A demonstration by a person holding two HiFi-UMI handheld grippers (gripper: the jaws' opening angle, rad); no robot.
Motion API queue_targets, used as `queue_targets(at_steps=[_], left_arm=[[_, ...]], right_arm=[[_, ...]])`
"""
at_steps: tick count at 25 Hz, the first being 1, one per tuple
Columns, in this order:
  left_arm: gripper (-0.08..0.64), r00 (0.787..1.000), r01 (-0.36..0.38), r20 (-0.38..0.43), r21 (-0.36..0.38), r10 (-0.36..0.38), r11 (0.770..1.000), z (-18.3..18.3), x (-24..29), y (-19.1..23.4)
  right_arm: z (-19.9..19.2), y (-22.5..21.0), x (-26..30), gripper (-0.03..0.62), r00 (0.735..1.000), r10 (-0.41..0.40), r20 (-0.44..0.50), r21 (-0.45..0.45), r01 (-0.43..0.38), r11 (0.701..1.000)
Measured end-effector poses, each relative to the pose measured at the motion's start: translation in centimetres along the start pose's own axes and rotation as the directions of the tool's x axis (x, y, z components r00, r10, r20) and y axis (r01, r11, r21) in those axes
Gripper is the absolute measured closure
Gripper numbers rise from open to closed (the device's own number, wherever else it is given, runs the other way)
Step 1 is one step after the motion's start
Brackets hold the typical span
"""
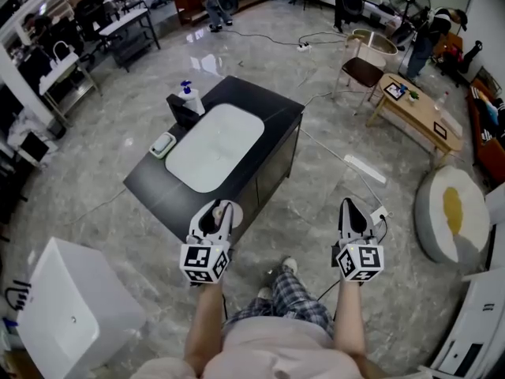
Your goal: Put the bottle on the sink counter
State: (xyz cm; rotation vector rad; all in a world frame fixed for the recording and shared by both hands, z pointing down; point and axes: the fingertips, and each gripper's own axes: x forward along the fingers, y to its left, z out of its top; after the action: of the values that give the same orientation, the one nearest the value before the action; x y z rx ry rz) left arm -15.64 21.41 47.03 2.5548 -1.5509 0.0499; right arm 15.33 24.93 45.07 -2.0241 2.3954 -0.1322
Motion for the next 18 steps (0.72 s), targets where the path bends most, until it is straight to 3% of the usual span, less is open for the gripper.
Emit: queue_targets(at_steps=[6,11,15,18], left_arm=[[0.433,1.0,-0.025,0.012,-0.001,0.025,1.0,0.6,4.3,2.1],[0.433,0.996,-0.084,0.016,0.002,0.084,0.996,1.1,9.6,5.2],[0.433,0.986,-0.163,0.023,-0.008,0.163,0.987,1.4,14.6,8.5],[0.433,0.969,-0.243,0.034,-0.016,0.243,0.97,2.9,18.3,11.3]], right_arm=[[-0.2,-1.1,5.6,0.577,1.0,0.03,-0.003,0.008,-0.03,1.0],[-0.1,-2.3,14.1,0.577,0.996,0.092,0.008,0.015,-0.092,0.996],[-0.1,-3.0,23.3,0.577,0.984,0.176,0.015,0.023,-0.176,0.984],[1.4,-2.3,31.0,0.577,0.958,0.286,0.012,0.01,-0.286,0.958]])
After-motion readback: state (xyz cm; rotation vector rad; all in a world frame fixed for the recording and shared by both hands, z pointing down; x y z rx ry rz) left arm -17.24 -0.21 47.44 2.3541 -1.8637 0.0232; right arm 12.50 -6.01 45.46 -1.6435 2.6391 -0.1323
